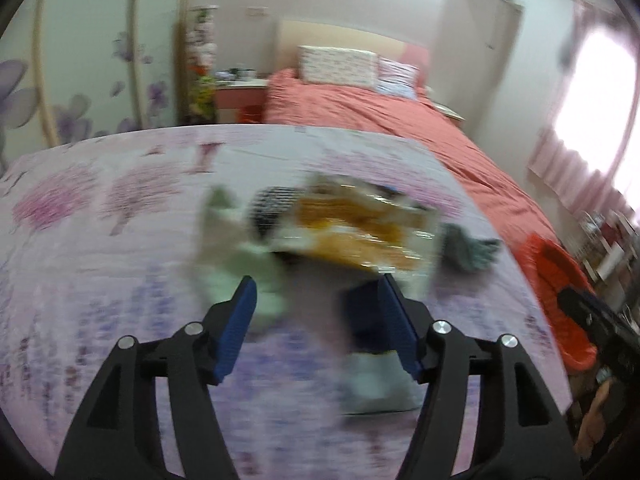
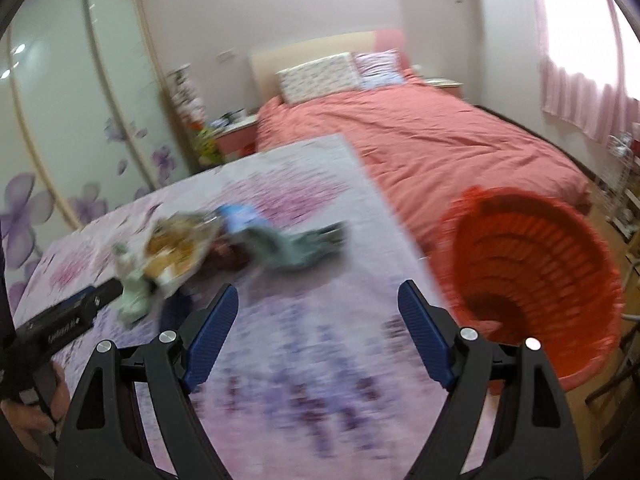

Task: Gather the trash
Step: 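Reach the left tool to the green sock while the right tool reaches the blue packet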

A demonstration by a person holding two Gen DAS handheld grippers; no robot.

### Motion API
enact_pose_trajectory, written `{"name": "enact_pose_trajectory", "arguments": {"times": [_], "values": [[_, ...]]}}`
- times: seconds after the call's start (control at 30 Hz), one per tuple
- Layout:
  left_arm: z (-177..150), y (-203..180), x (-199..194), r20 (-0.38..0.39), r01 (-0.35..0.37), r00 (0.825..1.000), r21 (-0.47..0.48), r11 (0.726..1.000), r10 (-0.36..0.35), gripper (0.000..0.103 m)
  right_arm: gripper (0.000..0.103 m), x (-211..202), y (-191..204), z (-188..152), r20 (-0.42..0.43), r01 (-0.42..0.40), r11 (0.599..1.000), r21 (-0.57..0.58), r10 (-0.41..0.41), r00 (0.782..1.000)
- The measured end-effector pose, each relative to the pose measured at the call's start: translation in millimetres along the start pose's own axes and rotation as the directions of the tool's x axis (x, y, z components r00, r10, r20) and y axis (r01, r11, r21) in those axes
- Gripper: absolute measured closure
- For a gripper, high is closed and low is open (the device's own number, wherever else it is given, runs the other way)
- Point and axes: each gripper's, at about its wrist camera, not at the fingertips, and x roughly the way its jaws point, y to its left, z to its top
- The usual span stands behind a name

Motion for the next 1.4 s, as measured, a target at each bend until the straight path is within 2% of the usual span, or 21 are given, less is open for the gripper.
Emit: {"name": "enact_pose_trajectory", "arguments": {"times": [0.07, 0.23, 0.47, 0.53, 0.57, 0.63, 0.7, 0.83, 0.9, 1.13, 1.4], "values": [[-1, 23, -4, 0.012, -0.052, 0.999, -0.021, 0.998, 0.052, 0.036, 0.021, 7, 21, -5, -0.022, -0.027, 0.999, -0.027, 0.027, 0.999], [-7, 61, -10, 0.007, -0.117, 0.993, -0.059, 0.991, 0.117, 0.036, 0.022, 23, 77, -20, -0.072, -0.087, 0.988, -0.124, 0.078, 0.994], [-19, 87, -8, -0.021, -0.136, 0.991, -0.097, 0.986, 0.135, 0.036, 0.023, 49, 110, -37, -0.138, -0.072, 0.979, -0.191, 0.046, 0.989], [-20, 90, -4, -0.03, -0.13, 0.991, -0.107, 0.986, 0.127, 0.036, 0.03, 56, 112, -39, -0.158, -0.062, 0.978, -0.201, 0.03, 0.987], [-21, 91, -2, -0.037, -0.125, 0.992, -0.113, 0.986, 0.122, 0.036, 0.033, 60, 112, -40, -0.172, -0.058, 0.977, -0.206, 0.023, 0.985], [-21, 92, 1, -0.043, -0.118, 0.993, -0.119, 0.986, 0.113, 0.036, 0.048, 62, 110, -42, -0.198, -0.067, 0.976, -0.207, 0.026, 0.98], [-21, 90, 4, -0.048, -0.109, 0.993, -0.121, 0.987, 0.104, 0.036, 0.055, 59, 104, -42, -0.201, -0.085, 0.976, -0.199, 0.045, 0.978], [-21, 80, 14, -0.06, -0.093, 0.994, -0.109, 0.99, 0.087, 0.034, 0.058, 53, 92, -41, -0.196, -0.073, 0.978, -0.196, 0.034, 0.98], [-20, 73, 19, -0.065, -0.082, 0.995, -0.102, 0.991, 0.076, 0.031, 0.063, 50, 85, -41, -0.194, -0.061, 0.979, -0.192, 0.023, 0.981], [-11, 53, 48, -0.094, -0.067, 0.994, -0.107, 0.992, 0.057, 0.025, 0.064, 40, 56, -46, -0.173, -0.003, 0.987, -0.164, -0.025, 0.985], [4, 45, 80, -0.135, -0.108, 0.986, -0.117, 0.987, 0.092, 0.025, 0.064, 38, 29, -42, -0.164, 0.038, 0.994, -0.105, -0.055, 0.985]]}}
